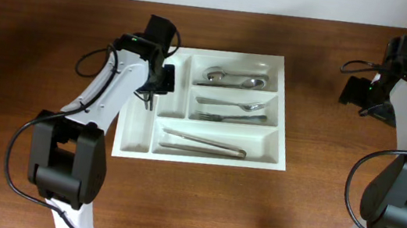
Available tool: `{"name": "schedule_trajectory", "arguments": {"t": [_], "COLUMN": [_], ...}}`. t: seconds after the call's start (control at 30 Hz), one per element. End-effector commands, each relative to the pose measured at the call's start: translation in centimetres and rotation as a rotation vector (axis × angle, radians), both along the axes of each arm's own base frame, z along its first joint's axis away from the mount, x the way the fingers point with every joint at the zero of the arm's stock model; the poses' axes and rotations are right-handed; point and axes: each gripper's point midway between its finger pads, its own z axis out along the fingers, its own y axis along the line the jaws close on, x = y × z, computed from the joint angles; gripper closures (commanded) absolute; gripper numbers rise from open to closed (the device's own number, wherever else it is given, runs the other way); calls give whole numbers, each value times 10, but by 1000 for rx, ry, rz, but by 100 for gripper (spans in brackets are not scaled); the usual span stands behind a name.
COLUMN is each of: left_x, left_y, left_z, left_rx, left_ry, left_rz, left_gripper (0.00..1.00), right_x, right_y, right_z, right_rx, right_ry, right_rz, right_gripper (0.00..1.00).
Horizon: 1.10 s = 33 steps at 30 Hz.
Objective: Pack container
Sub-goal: 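Carry the knife right and lower it into the tray's left compartment, then open the left gripper and raise it away from the tray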
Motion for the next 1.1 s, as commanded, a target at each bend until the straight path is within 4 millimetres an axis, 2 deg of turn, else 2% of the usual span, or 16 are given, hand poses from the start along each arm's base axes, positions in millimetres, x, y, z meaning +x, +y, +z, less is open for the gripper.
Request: {"name": "schedule_trajectory", "arguments": {"t": [0.0,0.2,0.33,0.43,0.47,0.53,0.63,0.67,0.73,0.93,0.97,1.0,1.07], "left_x": [-3,-12,-22,-23,-23,-23,-23,-22,-21,-14,-12,-9,-1], "left_y": [-7,-19,-19,-19,-19,-19,-19,-20,-20,-23,-22,-21,-14], "left_z": [-7,-24,-38,-41,-41,-41,-41,-41,-41,-39,-38,-36,-28], "left_rx": [12,23,31,34,33,32,30,29,28,17,16,21,50], "left_ry": [13,55,94,103,102,103,103,101,96,65,59,50,19], "left_rz": [-5,-21,-8,-8,-8,-9,-9,-9,-9,-9,-8,-4,12], "left_gripper": [98,98,98,97,94,76,44,38,29,13,4,0,1], "right_x": [4,4,4,4,4,4,4,4,4,4,4,4,4], "right_y": [-3,-3,-3,-3,-3,-3,-3,-3,-3,-3,-3,-3,-3], "right_z": [4,4,4,4,4,4,4,4,4,4,4,4,4], "right_rx": [-3,-3,-3,-3,-3,-3,-3,-3,-3,-3,-3,-3,-3], "right_ry": [-17,-17,-17,-17,-17,-17,-17,-17,-17,-17,-17,-17,-17], "right_rz": [-16,-16,-16,-16,-16,-16,-16,-16,-16,-16,-16,-16,-16], "right_gripper": [1,1,1,1,1,1,1,1,1,1,1,1,1]}}
